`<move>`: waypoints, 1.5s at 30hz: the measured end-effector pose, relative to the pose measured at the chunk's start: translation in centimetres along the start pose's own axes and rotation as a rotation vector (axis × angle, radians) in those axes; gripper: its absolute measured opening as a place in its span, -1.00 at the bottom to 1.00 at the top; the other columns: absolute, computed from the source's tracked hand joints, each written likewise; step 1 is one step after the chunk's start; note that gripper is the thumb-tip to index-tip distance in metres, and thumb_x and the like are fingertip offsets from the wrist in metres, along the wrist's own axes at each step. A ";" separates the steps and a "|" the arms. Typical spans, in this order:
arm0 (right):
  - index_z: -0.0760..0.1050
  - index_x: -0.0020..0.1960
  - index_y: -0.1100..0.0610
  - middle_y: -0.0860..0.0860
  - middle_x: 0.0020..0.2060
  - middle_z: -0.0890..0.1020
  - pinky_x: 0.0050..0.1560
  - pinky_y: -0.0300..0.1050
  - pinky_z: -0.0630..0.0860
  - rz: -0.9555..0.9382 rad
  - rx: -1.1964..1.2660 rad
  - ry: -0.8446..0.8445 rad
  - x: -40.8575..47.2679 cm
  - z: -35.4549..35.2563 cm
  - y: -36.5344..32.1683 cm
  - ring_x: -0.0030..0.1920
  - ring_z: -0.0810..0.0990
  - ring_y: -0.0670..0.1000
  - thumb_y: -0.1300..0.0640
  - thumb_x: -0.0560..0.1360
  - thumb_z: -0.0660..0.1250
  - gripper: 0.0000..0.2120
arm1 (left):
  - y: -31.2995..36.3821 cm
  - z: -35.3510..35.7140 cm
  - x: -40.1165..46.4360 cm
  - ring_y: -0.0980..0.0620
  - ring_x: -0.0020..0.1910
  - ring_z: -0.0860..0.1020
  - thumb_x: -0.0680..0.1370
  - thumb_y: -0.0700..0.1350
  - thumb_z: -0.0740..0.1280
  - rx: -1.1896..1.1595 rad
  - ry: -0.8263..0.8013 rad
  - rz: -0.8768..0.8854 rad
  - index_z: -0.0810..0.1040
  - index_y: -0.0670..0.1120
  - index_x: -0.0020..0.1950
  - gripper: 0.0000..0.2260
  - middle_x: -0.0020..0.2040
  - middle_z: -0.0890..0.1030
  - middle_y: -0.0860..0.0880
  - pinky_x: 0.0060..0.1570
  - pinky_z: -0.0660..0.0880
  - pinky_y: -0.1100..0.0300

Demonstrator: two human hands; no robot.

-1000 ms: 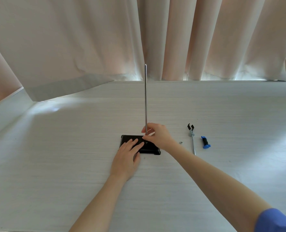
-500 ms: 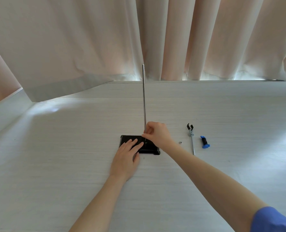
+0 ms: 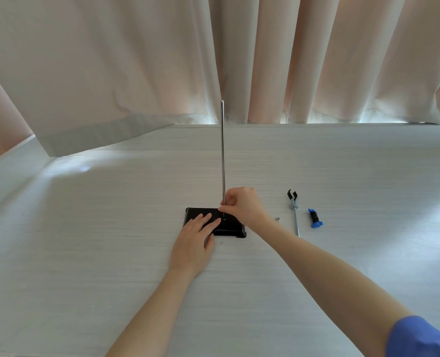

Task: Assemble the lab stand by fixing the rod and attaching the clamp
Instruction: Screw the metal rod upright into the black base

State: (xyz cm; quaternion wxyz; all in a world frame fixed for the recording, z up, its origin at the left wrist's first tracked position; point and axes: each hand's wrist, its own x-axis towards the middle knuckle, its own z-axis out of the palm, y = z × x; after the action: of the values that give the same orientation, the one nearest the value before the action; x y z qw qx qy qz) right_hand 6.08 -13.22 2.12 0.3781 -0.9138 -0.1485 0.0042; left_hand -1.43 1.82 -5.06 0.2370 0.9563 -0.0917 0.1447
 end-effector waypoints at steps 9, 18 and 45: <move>0.55 -0.06 0.19 0.11 -0.12 0.69 0.02 -0.12 0.57 -0.045 0.113 -0.065 -0.5 0.5 0.2 -0.07 0.65 0.04 0.27 0.42 0.36 -0.90 | 0.0 -0.1 -0.1 0.08 0.47 0.19 0.58 -0.10 0.15 -0.008 0.004 0.000 0.36 0.10 0.38 -0.64 0.44 0.34 0.04 0.45 -0.01 0.25; 0.58 -0.20 0.15 0.10 -0.23 0.69 -0.23 -0.26 0.53 0.004 -0.003 -0.017 0.0 0.3 0.4 -0.24 0.58 -0.03 0.18 0.40 0.42 -0.95 | 0.0 0.0 0.0 0.07 0.46 0.21 0.58 -0.11 0.16 -0.005 0.004 0.001 0.37 0.09 0.37 -0.64 0.43 0.36 0.03 0.46 0.02 0.23; 0.60 -0.13 0.21 0.14 -0.19 0.69 -0.06 -0.17 0.56 0.001 0.096 0.046 -0.5 0.9 0.6 -0.13 0.65 0.04 0.26 0.40 0.41 -0.95 | 0.0 0.0 0.0 0.07 0.47 0.19 0.58 -0.11 0.15 -0.001 -0.003 -0.006 0.36 0.10 0.38 -0.64 0.44 0.34 0.03 0.45 0.00 0.24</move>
State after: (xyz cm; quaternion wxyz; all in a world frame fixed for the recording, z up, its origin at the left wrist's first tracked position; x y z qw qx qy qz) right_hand 5.63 -13.16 0.98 0.4248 -0.8945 -0.1388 -0.0094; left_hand -1.40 1.80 -5.08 0.2376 0.9567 -0.0894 0.1426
